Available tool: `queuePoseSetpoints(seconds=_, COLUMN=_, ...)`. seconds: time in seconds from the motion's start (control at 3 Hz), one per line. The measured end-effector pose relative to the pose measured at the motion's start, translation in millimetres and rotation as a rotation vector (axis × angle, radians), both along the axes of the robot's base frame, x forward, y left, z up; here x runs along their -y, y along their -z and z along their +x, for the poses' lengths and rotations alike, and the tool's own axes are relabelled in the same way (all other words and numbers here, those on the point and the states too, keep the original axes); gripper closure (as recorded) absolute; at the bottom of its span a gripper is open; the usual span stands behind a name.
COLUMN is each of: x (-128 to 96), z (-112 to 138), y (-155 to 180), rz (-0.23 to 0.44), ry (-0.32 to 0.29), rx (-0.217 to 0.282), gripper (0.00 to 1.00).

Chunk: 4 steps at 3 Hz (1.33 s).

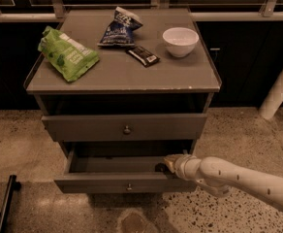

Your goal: Open middle drawer

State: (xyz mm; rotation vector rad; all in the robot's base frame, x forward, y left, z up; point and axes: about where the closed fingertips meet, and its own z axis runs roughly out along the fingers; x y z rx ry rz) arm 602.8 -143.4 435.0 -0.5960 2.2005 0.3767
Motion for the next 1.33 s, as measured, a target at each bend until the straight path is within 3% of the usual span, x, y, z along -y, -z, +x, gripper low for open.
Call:
queuePoseSetpoints(seconds=0.33, x=0, z=0, y=0, rz=-0.001, ry=0.0, rx=0.0, gripper=1.0)
queuePoseSetpoints(seconds=0.67, x=-8, z=-5, y=9, rz=0.004, ry=-0.065, rx=-0.025, gripper=1.0)
queuePoseSetpoints(seconds=1.0, x=-25, z=-25, y=28, rz=0.023, ry=-0.165, rx=-0.08, gripper=1.0)
queuePoseSetpoints(seconds=1.33, x=-29, z=-31, y=28, rz=0.026, ry=-0.187, rx=-0.088, gripper=1.0)
